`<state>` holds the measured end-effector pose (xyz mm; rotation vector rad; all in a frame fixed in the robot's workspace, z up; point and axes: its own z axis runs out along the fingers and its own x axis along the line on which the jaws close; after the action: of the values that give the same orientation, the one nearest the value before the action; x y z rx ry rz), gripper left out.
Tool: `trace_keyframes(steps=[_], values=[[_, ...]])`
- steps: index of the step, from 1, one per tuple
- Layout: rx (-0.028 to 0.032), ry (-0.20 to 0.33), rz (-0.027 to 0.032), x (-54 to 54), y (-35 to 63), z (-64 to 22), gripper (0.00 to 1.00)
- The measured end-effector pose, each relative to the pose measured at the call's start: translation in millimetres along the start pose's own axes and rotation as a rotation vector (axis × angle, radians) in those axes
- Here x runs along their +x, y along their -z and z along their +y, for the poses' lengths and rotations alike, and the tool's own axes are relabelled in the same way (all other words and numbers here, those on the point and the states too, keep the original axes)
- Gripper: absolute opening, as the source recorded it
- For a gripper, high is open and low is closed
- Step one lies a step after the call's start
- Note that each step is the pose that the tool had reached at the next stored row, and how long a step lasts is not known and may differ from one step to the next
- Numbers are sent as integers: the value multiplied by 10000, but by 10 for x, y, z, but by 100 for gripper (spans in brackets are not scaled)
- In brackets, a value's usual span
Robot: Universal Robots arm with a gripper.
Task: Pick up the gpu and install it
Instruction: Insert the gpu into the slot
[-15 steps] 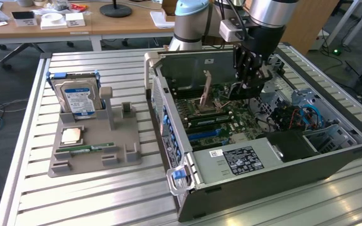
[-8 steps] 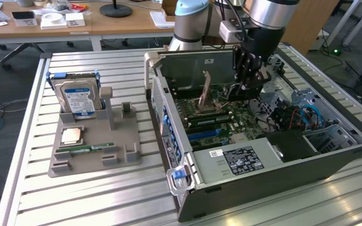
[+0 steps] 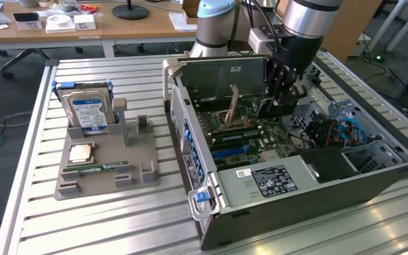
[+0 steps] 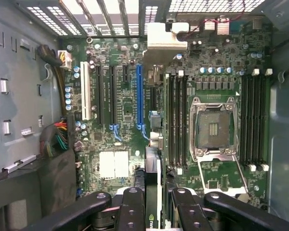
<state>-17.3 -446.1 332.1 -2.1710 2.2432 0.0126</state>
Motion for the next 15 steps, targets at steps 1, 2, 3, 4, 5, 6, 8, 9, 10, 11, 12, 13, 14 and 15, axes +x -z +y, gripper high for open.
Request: trace_keyframes(steps=[1, 2, 3, 4, 5, 6, 8, 9, 10, 11, 12, 13, 14, 15], values=[[0, 0, 0, 6, -6, 0, 26], [0, -1, -1, 10, -14, 0, 26], [-2, -2, -1, 14, -23, 1, 26], [-5, -1, 1, 16, -32, 1, 26], [-10, 0, 0, 17, -42, 0, 26], [-14, -1, 0, 17, -50, 1, 26], [-17, -1, 3, 17, -53, 1, 26], [-18, -1, 4, 17, -53, 1, 26], [-17, 0, 3, 17, -53, 1, 26], [-17, 0, 2, 17, -54, 1, 26], [-17, 0, 1, 17, -54, 1, 26], [-17, 0, 1, 17, -54, 1, 26], [-17, 0, 1, 17, -54, 1, 26], [-17, -1, 1, 17, -55, 1, 26]])
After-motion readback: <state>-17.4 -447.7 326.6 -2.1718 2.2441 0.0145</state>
